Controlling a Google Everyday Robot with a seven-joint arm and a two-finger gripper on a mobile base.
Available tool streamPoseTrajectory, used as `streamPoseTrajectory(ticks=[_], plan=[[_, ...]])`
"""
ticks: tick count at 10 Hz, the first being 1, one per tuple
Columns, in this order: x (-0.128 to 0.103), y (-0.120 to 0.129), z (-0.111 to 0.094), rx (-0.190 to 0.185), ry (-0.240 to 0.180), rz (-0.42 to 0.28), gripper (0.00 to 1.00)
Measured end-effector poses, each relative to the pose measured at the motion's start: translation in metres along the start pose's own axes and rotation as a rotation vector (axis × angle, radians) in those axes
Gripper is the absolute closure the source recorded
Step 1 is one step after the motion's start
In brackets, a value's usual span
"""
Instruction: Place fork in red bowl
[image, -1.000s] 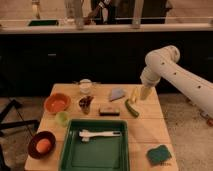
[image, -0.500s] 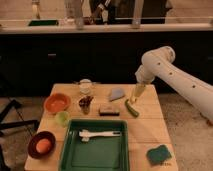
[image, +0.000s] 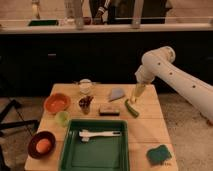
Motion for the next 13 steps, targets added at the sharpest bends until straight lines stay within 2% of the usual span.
streamPoseTrajectory(ticks=[3, 5, 6, 8, 10, 13], plan=[[-0.039, -0.006, 0.009, -0.003, -0.044, -0.083, 0.2], [-0.084, -0.008, 0.017, -0.012, -0.087, -0.168, 0.2], [-0.098, -0.008, 0.019, -0.016, -0.102, -0.198, 0.2], [-0.115, -0.015, 0.023, -0.008, -0.108, -0.237, 0.2], [-0.139, -0.026, 0.03, 0.005, -0.116, -0.232, 0.2], [-0.167, -0.039, 0.042, 0.014, -0.115, -0.184, 0.2]])
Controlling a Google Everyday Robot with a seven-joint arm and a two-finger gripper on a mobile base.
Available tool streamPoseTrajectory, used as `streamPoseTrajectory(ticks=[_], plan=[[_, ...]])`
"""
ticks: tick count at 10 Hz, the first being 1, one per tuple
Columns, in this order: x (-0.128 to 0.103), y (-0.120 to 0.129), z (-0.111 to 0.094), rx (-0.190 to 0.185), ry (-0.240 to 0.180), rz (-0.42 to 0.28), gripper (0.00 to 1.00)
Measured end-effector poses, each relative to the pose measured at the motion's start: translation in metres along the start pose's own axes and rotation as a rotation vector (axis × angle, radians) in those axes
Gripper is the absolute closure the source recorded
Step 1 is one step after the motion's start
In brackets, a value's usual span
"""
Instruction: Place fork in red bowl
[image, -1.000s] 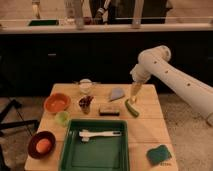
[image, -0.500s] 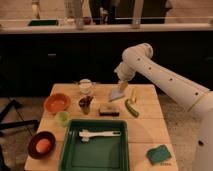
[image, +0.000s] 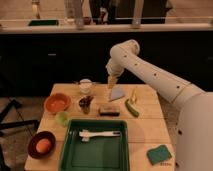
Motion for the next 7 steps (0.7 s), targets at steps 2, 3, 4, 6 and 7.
streamPoseTrajectory(ticks=[2, 3, 4, 6, 7], plan=[[-0.0031, -0.001, 0.0025, 0.0, 0.001, 0.002, 0.2], [-0.0001, -0.0012, 0.0016, 0.002, 0.004, 0.004, 0.2], [-0.0031, -0.0012, 0.0025, 0.001, 0.002, 0.001, 0.2], [-0.0029, -0.0012, 0.0025, 0.002, 0.001, 0.003, 0.2], [-0.0025, -0.0006, 0.003, 0.005, -0.001, 0.009, 0.2]])
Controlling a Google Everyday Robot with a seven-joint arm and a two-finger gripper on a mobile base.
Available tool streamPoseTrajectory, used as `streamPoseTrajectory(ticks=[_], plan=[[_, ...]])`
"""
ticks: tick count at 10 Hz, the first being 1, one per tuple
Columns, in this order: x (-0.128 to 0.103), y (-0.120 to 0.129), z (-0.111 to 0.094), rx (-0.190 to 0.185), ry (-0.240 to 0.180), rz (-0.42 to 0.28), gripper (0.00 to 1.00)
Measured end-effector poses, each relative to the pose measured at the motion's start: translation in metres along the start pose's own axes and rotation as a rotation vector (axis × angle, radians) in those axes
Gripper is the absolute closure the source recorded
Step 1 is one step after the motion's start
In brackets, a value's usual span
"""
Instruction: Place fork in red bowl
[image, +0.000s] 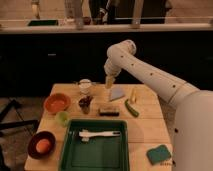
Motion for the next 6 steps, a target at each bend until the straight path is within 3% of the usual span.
streamPoseTrajectory(ticks=[2, 6], plan=[[-0.007, -0.002, 0.008, 0.028, -0.009, 0.019, 0.2], [-0.058, -0.009, 0.035, 0.048, -0.046, 0.002, 0.2]])
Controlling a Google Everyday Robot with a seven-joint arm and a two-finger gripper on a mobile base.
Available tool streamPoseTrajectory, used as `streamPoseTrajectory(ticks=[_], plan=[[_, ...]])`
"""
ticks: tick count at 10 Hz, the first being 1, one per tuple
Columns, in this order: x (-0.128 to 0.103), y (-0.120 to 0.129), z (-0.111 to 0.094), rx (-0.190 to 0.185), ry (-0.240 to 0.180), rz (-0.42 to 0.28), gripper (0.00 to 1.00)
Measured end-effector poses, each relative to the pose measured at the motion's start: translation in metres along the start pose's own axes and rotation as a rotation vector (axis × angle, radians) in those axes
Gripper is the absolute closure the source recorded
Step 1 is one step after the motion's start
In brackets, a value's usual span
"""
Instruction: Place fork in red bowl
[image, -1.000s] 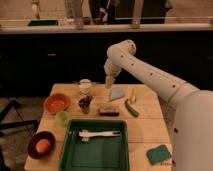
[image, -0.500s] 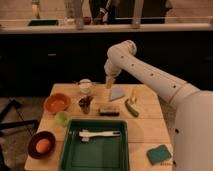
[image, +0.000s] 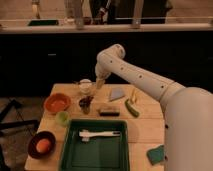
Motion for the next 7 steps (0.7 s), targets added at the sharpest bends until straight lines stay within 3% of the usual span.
streamPoseTrajectory(ticks=[3, 7], plan=[[-0.022, -0.007, 0.016, -0.008, -0.021, -0.041, 0.2], [-0.037, -0.011, 0.036, -0.05, -0.033, -0.081, 0.24]])
